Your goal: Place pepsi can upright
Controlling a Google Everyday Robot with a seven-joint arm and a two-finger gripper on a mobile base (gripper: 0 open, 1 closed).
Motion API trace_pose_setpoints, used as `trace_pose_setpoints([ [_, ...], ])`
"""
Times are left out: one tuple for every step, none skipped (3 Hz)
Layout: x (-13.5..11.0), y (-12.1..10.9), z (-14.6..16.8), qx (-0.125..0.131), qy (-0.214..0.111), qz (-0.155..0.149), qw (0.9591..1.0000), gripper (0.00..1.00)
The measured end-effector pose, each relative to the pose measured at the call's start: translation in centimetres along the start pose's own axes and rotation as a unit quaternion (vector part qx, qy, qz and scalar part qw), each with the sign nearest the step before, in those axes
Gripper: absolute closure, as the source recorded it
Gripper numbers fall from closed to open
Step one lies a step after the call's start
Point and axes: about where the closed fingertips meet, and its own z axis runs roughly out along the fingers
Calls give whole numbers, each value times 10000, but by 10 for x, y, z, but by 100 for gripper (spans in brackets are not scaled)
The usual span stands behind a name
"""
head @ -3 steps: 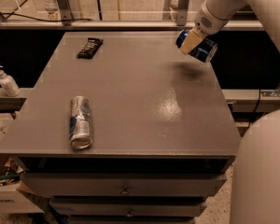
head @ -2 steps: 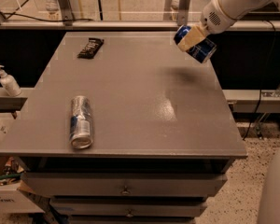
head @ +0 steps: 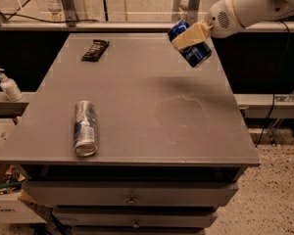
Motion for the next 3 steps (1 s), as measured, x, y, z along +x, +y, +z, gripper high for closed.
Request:
trace_pose_setpoints([
  [2,-2,1,33,44,-7,10000,100],
  [4,0,1,39,-305,217,9993,100],
  [9,2,4,-9,-1048,439,9935,100],
])
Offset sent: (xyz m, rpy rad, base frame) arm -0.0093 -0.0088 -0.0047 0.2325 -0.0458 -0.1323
